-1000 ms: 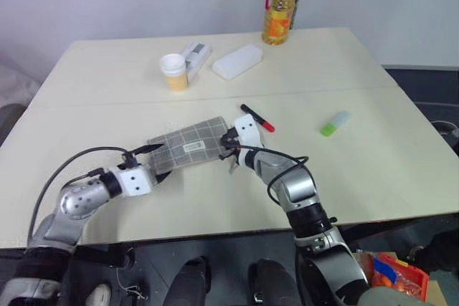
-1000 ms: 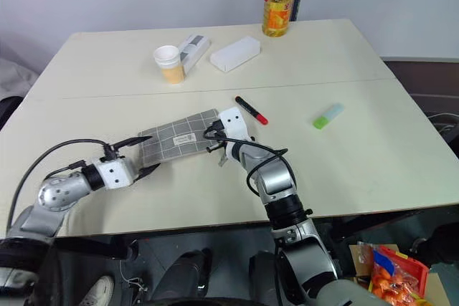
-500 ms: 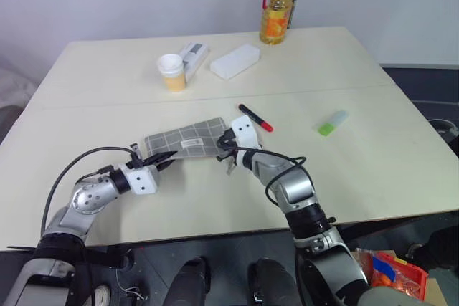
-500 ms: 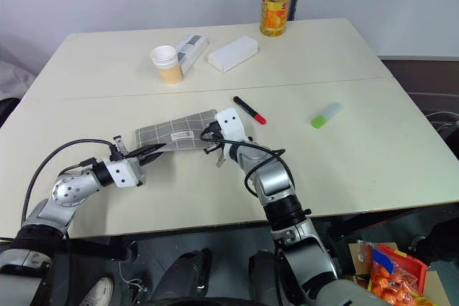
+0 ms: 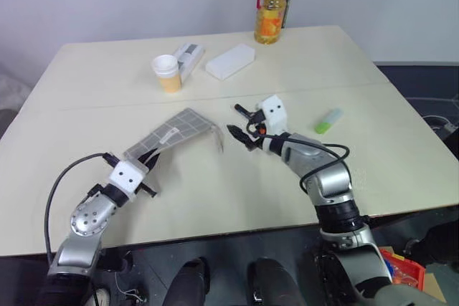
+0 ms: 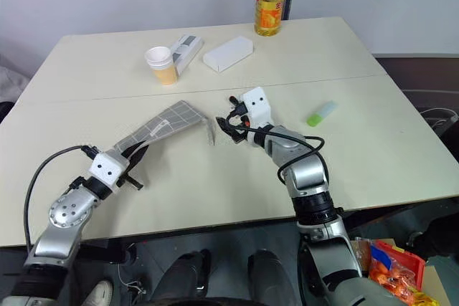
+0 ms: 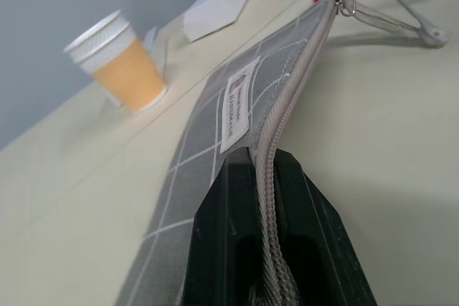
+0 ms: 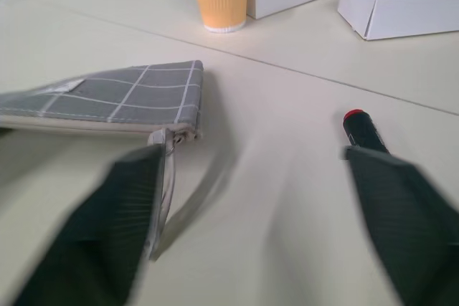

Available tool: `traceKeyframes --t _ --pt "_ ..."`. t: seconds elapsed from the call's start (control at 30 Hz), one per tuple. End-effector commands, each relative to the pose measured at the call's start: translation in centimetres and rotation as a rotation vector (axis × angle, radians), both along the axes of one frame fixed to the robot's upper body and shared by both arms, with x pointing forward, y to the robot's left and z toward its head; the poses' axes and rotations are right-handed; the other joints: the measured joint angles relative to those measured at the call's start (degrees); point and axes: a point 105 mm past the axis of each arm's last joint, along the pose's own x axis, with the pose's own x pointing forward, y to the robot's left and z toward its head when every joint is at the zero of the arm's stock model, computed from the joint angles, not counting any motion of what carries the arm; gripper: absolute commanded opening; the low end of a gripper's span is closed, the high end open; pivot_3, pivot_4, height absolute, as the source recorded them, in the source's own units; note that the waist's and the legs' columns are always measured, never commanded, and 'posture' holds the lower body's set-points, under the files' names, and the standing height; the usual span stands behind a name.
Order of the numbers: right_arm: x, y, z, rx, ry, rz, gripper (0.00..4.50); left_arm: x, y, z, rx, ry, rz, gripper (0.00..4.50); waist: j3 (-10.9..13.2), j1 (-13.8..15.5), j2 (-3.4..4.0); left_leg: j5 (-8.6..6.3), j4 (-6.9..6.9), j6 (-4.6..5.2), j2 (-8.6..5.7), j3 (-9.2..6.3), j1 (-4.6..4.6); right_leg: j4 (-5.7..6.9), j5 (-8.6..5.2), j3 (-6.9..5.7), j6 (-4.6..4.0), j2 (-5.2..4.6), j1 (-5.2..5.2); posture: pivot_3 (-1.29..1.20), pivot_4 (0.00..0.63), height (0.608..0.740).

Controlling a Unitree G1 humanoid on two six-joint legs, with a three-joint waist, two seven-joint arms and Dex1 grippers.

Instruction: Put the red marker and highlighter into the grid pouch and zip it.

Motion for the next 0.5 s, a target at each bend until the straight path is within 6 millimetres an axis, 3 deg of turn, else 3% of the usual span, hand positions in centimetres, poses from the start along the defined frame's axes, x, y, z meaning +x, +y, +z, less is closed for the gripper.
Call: traceKeyframes --t 0.03,0.2,0.5 --pt "-0.8 1.5 1.3 0.007 -0.039 0.065 4.46 -0.3 -0.2 1.0 -0.006 -0.048 0.015 0.0 0.0 0.1 0.0 0.0 0.0 0.0 0.0 0.01 0.0 0.0 0.0 0.0 0.0 0.0 0.0 0.0 0.15 0.74" --pt "-1.3 2.9 0.5 -0.023 -0.022 0.108 4.46 -0.6 -1.4 0.7 -0.018 -0.053 -0.02 0.0 0.0 0.1 0.0 0.0 0.01 0.0 -0.02 0.03 -0.01 -0.02 0.0 0.01 0.0 -0.03 0.01 0.0 0.15 0.74" --pt "0.3 3.6 -1.2 -0.09 0.011 0.055 4.46 -1.1 -2.8 0.8 -0.056 -0.068 -0.066 0.0 0.0 0.3 0.0 0.0 0.04 0.0 -0.03 0.02 -0.01 -0.02 0.0 0.01 0.0 -0.04 0.02 0.0 0.15 0.74"
